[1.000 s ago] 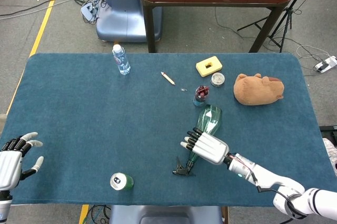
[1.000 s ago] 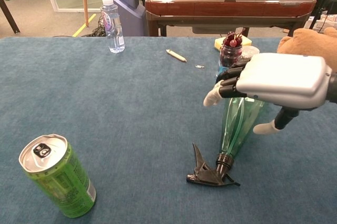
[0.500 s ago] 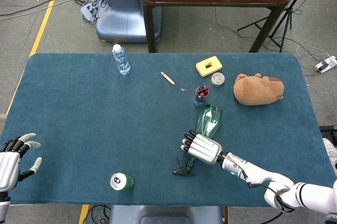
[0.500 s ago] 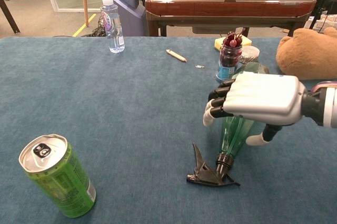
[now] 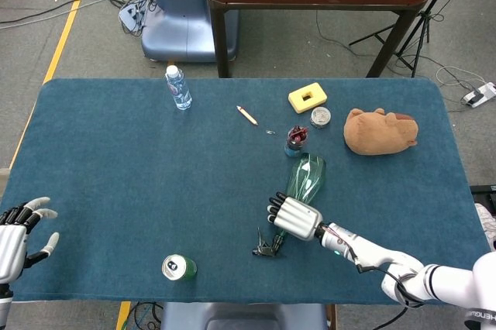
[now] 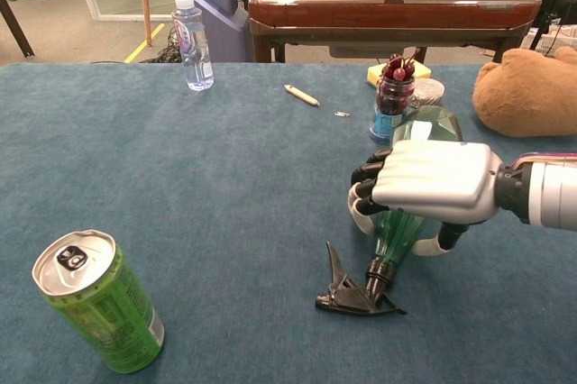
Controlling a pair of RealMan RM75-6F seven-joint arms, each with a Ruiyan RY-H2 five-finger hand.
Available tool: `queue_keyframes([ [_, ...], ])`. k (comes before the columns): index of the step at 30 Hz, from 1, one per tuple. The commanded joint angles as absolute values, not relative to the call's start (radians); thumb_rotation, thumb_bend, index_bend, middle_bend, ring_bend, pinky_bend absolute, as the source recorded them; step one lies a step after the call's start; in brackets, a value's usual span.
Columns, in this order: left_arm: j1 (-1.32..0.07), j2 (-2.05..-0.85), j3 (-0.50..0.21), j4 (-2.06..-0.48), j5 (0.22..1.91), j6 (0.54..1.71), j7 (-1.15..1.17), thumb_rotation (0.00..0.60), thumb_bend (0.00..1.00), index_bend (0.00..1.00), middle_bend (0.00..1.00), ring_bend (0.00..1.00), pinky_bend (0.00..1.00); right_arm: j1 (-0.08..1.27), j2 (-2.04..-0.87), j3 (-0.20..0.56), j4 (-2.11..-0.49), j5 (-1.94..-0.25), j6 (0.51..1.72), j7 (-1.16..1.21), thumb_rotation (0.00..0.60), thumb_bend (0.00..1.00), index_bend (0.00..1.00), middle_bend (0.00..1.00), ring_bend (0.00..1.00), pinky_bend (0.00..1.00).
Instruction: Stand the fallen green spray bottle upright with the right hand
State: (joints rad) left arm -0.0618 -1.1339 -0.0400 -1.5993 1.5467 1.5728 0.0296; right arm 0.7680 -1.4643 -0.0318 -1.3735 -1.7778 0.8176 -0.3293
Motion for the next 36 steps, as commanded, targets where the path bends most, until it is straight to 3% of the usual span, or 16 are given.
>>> queue_keyframes([
  [1,-0.060,-1.134,-0.040,-1.598,1.546,1.573,0.028,0.600,0.33,0.41,0.25,0.24,0.23,0.772,-1.475,-0.037,-1.360,-1.777,0.824,-0.320,0.600,0.25,0.53,0.35,0.17,0.23],
  [10,-0.055,-1.134,-0.040,-1.593,1.545,1.577,0.023,0.600,0.33,0.41,0.25,0.24,0.23,0.763,-1.499,-0.024,-1.310,-1.778,0.962,-0.149,0.600,0.37,0.75,0.50,0.32,0.28],
  [24,-0.063,-1.141,-0.040,-1.586,1.552,1.565,0.022,0.600,0.33,0.41,0.25,0.24,0.23,0.663,-1.390,0.130,-1.486,-1.516,1.131,0.325,0.600,0.38,0.77,0.52,0.34,0.32],
  [36,-0.066,-1.141,-0.039,-1.592,1.556,1.563,0.032,0.600,0.33,0.41,0.25,0.24,0.23,0.629,-1.362,0.212,-1.549,-1.316,1.010,0.784,0.600,0.38,0.77,0.52,0.34,0.32],
])
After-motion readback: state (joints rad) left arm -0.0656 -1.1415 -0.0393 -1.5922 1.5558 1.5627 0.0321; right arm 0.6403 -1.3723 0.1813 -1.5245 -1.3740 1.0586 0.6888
